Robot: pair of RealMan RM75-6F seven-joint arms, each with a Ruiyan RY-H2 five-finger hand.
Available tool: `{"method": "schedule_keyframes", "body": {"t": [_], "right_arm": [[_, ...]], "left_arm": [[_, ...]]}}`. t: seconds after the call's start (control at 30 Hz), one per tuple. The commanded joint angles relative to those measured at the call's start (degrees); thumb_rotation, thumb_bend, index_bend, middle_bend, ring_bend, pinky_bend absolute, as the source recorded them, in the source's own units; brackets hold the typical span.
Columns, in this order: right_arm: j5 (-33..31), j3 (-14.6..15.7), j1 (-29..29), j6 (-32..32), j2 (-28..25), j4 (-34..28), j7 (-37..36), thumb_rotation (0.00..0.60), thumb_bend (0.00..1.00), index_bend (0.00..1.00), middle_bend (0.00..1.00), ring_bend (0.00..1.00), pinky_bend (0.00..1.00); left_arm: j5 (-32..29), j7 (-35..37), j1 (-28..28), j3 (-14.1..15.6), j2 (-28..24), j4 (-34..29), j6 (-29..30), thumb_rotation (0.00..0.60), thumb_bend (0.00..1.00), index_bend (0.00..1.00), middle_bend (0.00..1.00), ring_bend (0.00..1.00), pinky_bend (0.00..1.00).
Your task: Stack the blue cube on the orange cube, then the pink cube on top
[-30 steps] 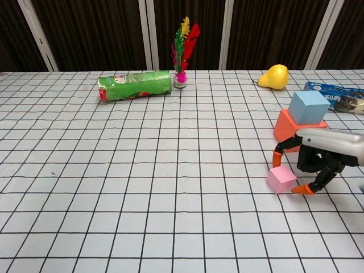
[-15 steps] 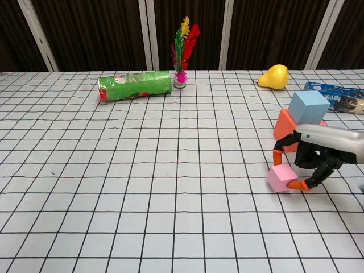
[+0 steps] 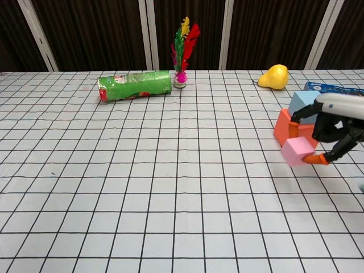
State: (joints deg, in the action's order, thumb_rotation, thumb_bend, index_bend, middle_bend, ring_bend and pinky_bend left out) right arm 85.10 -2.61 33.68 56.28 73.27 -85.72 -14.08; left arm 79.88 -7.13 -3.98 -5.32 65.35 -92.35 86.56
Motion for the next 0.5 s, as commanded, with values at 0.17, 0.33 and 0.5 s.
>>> {"method": "schedule_keyframes", "body": {"t": [0.17,0.33,0.5], "right_arm": [[-9.3,-6.4,2.5,-3.8,-10.9,-7.1,3.7,0.6,0.36,0.53,1.0,1.0,0.83],[-16.8,-9.2,4.6,-8.4,-15.8,-8.6,5.8,0.6,0.36,0.53,1.0,1.0,0.83],[-22.7,-10.7,7.3,-13.6,-17.7,-8.3,6.7,0.6,0.36,0.53,1.0,1.0,0.83]], "left_arm": [[0.2,0.6,0.2,0.1,-0.3,0.0,0.3,0.6,0.56,0.18,0.06,0.0,0.0],[0.1,0.8,0.1,0.0,-0.3,0.1,0.0,0.6,0.56,0.18,0.06,0.0,0.0],[0.0,0.7,0.1,0.0,-0.3,0.1,0.0,0.6,0.56,0.18,0.06,0.0,0.0]]}}
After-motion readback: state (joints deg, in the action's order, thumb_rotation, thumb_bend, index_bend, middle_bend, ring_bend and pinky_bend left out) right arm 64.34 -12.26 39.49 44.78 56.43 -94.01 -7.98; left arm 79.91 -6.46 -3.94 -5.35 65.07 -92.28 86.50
